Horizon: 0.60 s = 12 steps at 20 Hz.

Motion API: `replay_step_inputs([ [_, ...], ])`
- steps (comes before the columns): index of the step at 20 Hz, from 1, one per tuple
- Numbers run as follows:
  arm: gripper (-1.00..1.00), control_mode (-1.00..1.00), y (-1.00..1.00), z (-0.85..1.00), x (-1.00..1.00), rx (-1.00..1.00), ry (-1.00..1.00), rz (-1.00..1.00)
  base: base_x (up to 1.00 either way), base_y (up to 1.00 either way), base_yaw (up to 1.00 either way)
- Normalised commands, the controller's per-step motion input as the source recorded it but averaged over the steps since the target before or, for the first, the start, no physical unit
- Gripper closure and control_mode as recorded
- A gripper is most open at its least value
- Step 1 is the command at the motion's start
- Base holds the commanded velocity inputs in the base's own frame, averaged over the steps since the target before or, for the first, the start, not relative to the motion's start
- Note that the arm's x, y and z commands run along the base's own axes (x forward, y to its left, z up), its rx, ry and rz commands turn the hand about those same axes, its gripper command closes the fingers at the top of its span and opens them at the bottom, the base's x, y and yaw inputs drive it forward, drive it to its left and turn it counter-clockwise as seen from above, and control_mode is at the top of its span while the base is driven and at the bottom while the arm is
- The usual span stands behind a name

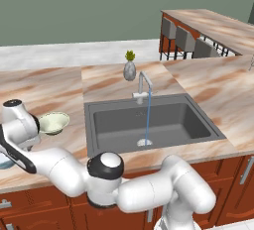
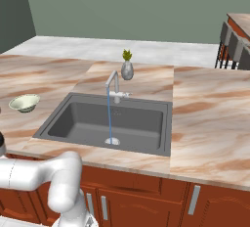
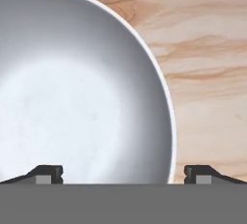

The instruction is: Rinse each bowl for a few seconds and place them down in the sink or on the counter.

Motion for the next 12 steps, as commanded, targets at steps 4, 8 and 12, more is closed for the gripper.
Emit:
replay_step_inputs([
  [4,1.00,-1.00,0.21,-0.18,0.13,0.00,0.00,-0.01,0.00,0.00,0.00],
  [8,1.00,-1.00,0.10,-0.12,0.08,0.00,0.00,-0.01,0.00,0.00,0.00],
  [12,1.00,-1.00,0.02,-0.06,0.02,0.00,0.00,-0.02,0.00,0.00,0.00],
])
